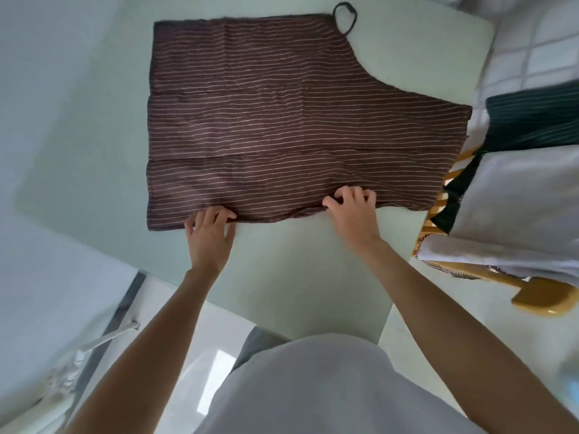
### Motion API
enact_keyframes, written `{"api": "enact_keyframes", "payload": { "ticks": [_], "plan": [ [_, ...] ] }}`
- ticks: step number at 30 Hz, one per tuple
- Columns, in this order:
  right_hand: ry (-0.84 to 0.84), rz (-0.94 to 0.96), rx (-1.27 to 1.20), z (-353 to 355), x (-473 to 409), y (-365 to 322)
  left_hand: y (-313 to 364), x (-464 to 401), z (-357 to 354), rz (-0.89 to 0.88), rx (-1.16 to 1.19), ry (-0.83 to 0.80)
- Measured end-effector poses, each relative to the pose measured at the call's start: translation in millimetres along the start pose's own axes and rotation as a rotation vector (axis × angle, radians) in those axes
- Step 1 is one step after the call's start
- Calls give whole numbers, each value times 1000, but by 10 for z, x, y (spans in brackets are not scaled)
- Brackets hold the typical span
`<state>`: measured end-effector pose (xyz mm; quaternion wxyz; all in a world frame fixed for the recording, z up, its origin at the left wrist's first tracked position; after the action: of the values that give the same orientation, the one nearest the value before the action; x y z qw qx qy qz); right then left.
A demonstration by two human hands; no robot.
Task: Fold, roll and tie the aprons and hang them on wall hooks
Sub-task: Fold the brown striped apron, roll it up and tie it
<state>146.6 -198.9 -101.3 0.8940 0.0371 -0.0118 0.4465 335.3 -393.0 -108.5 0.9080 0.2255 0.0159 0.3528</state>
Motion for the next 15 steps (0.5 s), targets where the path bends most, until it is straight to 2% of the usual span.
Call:
{"api": "enact_keyframes", "payload": {
  "ticks": [3,6,11,13,15],
  "plan": [
    [137,-29,-94,188,-101,85,-8,-124,164,-8,48,70],
    [270,-98,-36,523,-437,126,133,-402,434,-67,70,189],
    [267,-236,52,750,-1187,463,331,-1221,897,-143,-20,346],
    [260,-307,-20,764,-1353,560,369,-1456,1000,-158,-54,396],
    [276,-275,-119,731,-1399,509,374,-1551,983,-152,-20,390]
  ]
}}
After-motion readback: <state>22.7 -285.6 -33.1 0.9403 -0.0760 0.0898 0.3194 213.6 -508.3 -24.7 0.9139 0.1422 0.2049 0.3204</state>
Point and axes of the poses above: each hand's wrist, its own x-axis away from the middle knuckle, its own z-axis out of the back of the hand, y = z × x, the point moved 5 cm from there along -x, towards the middle knuckle, and after that the axes turned 10 degrees about x, right-handed, at the moved point
